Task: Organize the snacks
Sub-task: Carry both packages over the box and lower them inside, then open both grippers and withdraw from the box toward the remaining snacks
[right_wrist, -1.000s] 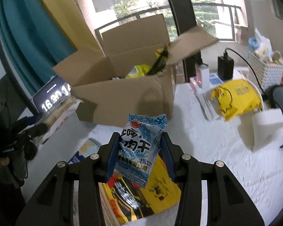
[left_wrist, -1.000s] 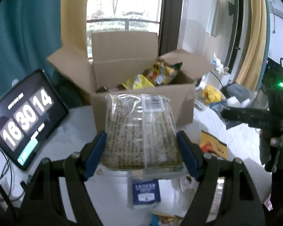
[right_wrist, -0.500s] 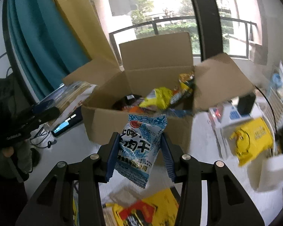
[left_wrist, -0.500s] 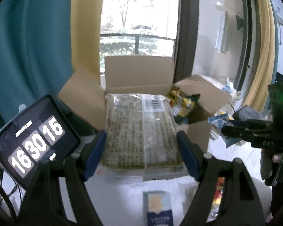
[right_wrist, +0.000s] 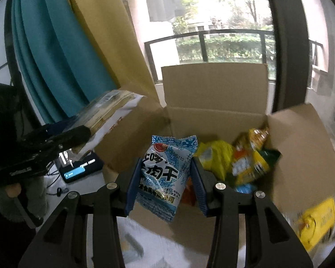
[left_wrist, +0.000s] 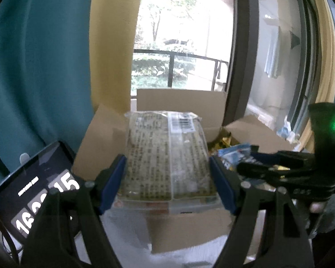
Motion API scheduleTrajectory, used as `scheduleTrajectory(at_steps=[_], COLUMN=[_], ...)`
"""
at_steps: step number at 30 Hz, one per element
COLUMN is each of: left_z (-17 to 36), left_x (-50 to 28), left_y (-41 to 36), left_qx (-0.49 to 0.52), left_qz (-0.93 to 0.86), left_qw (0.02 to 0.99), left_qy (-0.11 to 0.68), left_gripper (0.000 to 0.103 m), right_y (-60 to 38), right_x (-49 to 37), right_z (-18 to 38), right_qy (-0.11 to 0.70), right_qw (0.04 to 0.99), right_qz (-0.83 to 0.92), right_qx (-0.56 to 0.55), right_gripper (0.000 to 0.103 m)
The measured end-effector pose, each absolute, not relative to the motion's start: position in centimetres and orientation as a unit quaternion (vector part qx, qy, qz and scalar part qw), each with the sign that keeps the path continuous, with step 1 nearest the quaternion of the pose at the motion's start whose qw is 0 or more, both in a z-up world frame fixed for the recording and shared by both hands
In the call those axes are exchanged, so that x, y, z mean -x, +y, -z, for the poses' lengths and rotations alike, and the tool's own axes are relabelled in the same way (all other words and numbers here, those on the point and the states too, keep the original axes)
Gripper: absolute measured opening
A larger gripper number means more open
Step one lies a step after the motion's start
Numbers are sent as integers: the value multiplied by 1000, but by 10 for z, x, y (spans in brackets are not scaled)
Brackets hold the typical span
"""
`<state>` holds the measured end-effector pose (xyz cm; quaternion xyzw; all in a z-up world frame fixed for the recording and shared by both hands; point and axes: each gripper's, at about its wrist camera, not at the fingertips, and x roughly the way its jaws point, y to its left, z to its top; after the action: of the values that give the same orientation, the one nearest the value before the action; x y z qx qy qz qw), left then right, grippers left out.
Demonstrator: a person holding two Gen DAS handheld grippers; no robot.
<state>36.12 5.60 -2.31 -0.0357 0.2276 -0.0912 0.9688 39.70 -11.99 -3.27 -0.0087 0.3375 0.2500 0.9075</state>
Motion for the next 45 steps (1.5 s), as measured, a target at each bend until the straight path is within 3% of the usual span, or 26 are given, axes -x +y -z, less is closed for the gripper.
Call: scheduleTrajectory(at_steps=[11, 13, 14, 15, 30, 33, 45], left_z=[22, 22, 23, 24, 53, 53, 28], left_x=[-399, -408, -411, -414, -465, -470, -424], left_y=[69, 70, 69, 70, 20, 15, 10], left_qx=[41, 42, 43, 44, 25, 28, 22], left_qz=[68, 64, 63, 63, 77, 72, 68], left_qw=[969, 969, 968, 968, 951, 951, 957], left_qy=[233, 236, 238, 239, 297, 300, 283], left_gripper=[76, 76, 76, 76, 78, 84, 88], right_y=[-90, -86, -86, -86, -145, -160, -175], right_x=[-486, -507, -518, -525, -479, -471, -411], right_z=[39, 44, 47, 48, 18, 12, -5], right_qy=[350, 356, 365, 369, 317, 311, 297], right_qw=[902, 903, 901, 900, 926, 929, 933], right_qz=[-254, -240, -234, -232, -206, -201, -201], right_qx=[-6, -1, -6, -15, -11, -14, -7], right_gripper=[47, 58, 74, 82, 82, 82, 82])
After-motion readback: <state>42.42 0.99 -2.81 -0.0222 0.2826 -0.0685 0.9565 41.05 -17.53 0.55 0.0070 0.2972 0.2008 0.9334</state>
